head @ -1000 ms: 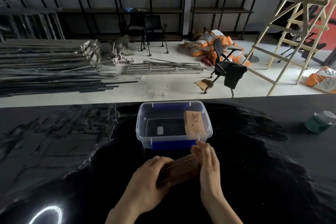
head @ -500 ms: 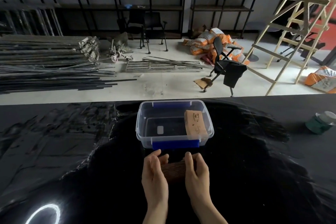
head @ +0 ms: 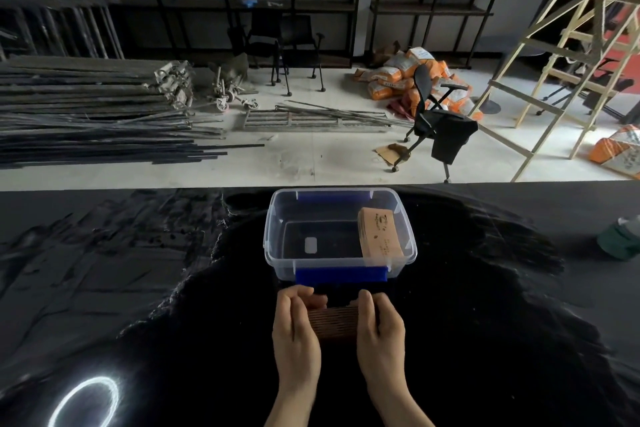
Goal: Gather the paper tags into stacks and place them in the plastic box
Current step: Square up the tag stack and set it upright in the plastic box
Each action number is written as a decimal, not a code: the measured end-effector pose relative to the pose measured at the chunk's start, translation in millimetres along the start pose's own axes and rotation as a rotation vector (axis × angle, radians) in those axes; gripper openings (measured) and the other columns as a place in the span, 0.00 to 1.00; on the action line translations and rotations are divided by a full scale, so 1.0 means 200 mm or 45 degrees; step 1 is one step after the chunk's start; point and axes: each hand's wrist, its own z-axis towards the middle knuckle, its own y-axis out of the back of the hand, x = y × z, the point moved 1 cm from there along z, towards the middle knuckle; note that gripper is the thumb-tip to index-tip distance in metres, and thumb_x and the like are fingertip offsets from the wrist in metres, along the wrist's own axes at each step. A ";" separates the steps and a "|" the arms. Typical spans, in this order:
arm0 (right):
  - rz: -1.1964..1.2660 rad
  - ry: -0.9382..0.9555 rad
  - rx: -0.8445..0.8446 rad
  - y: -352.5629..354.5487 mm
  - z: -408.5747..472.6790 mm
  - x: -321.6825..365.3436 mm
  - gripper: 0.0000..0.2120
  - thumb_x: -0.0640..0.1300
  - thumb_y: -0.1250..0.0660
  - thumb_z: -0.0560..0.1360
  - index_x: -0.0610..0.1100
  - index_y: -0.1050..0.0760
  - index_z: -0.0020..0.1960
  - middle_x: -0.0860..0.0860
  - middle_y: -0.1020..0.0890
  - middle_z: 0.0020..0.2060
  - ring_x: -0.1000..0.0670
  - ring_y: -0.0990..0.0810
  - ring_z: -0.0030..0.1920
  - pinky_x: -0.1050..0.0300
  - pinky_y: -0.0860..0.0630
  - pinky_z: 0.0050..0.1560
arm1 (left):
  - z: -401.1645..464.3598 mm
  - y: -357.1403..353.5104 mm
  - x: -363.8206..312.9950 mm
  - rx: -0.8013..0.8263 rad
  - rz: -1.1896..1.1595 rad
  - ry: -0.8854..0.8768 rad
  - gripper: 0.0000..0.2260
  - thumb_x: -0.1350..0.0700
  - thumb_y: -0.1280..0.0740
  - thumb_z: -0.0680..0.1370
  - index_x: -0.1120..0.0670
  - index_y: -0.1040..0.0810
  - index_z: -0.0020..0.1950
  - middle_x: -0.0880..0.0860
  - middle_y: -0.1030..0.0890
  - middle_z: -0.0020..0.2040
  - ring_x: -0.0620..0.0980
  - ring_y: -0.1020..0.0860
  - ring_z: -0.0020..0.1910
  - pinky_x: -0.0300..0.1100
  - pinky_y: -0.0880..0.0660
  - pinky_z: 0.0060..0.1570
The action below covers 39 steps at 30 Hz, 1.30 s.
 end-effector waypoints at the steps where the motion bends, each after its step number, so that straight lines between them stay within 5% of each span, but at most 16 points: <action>1: -0.015 0.005 0.004 0.00 0.00 -0.01 0.13 0.44 0.36 0.83 0.44 0.22 0.40 0.47 0.16 0.35 0.49 0.18 0.33 0.56 0.21 0.32 | 0.00 -0.01 0.01 0.011 0.034 -0.022 0.13 0.63 0.45 0.86 0.52 0.23 0.51 0.53 0.15 0.43 0.45 0.17 0.45 0.46 0.21 0.53; 6: -0.027 0.006 0.041 -0.02 0.03 -0.02 0.13 0.42 0.37 0.83 0.44 0.22 0.41 0.48 0.17 0.34 0.50 0.19 0.33 0.62 0.23 0.32 | 0.05 0.00 0.05 0.013 0.072 -0.002 0.14 0.63 0.45 0.85 0.51 0.23 0.49 0.53 0.15 0.42 0.48 0.17 0.45 0.52 0.21 0.55; 9: -0.004 -0.003 0.056 -0.03 0.02 -0.04 0.13 0.42 0.37 0.83 0.44 0.22 0.40 0.46 0.17 0.35 0.48 0.19 0.33 0.59 0.21 0.32 | 0.04 0.05 0.05 0.157 0.130 0.037 0.11 0.54 0.44 0.86 0.47 0.22 0.53 0.49 0.15 0.48 0.48 0.17 0.52 0.54 0.21 0.58; 13: 0.003 -0.031 0.091 -0.06 0.02 -0.05 0.14 0.42 0.37 0.84 0.43 0.23 0.40 0.44 0.17 0.33 0.44 0.19 0.33 0.58 0.22 0.32 | 0.07 0.20 -0.02 0.579 0.674 -0.309 0.23 0.37 0.36 0.75 0.40 0.28 0.69 0.34 0.25 0.63 0.36 0.27 0.64 0.39 0.28 0.65; 16: -0.025 -0.086 0.104 -0.07 0.04 -0.07 0.14 0.42 0.36 0.83 0.42 0.23 0.40 0.44 0.18 0.33 0.49 0.20 0.32 0.58 0.22 0.33 | 0.10 0.20 -0.07 0.930 1.134 -0.485 0.31 0.46 0.29 0.73 0.36 0.36 0.74 0.34 0.29 0.67 0.37 0.32 0.68 0.40 0.33 0.72; 19: -0.077 -0.120 0.128 -0.07 0.05 -0.08 0.12 0.44 0.36 0.83 0.43 0.22 0.41 0.46 0.17 0.34 0.49 0.18 0.34 0.59 0.20 0.34 | 0.13 0.16 -0.10 0.868 1.272 -0.516 0.28 0.55 0.29 0.75 0.37 0.33 0.72 0.38 0.25 0.67 0.41 0.29 0.68 0.42 0.31 0.72; 24: 0.065 -0.193 0.242 0.01 0.05 0.01 0.04 0.51 0.30 0.79 0.52 0.19 0.50 0.53 0.13 0.43 0.51 0.14 0.44 0.53 0.16 0.47 | 0.14 0.17 -0.10 0.796 1.133 -0.373 0.25 0.54 0.27 0.75 0.38 0.29 0.69 0.38 0.22 0.65 0.40 0.24 0.64 0.42 0.27 0.69; 28: 0.352 -0.265 0.435 0.11 0.03 0.11 0.17 0.45 0.25 0.76 0.52 0.22 0.63 0.49 0.13 0.52 0.49 0.14 0.53 0.53 0.16 0.52 | 0.14 0.18 -0.08 0.547 0.526 -0.125 0.19 0.49 0.22 0.73 0.42 0.23 0.61 0.41 0.16 0.56 0.40 0.17 0.56 0.33 0.20 0.54; 33: 0.368 -0.201 0.563 0.09 0.04 0.25 0.13 0.38 0.26 0.77 0.45 0.20 0.61 0.46 0.12 0.51 0.45 0.13 0.53 0.52 0.16 0.51 | 0.12 0.14 -0.17 0.459 -0.017 0.249 0.14 0.56 0.23 0.74 0.52 0.18 0.59 0.52 0.12 0.53 0.50 0.13 0.53 0.47 0.16 0.56; 39: 0.268 -0.155 0.570 0.02 0.07 0.32 0.13 0.43 0.26 0.78 0.47 0.19 0.61 0.48 0.11 0.50 0.48 0.12 0.51 0.51 0.15 0.52 | 0.17 0.18 -0.22 0.469 -0.210 0.442 0.08 0.54 0.25 0.75 0.54 0.13 0.53 0.54 0.11 0.52 0.57 0.15 0.57 0.58 0.21 0.64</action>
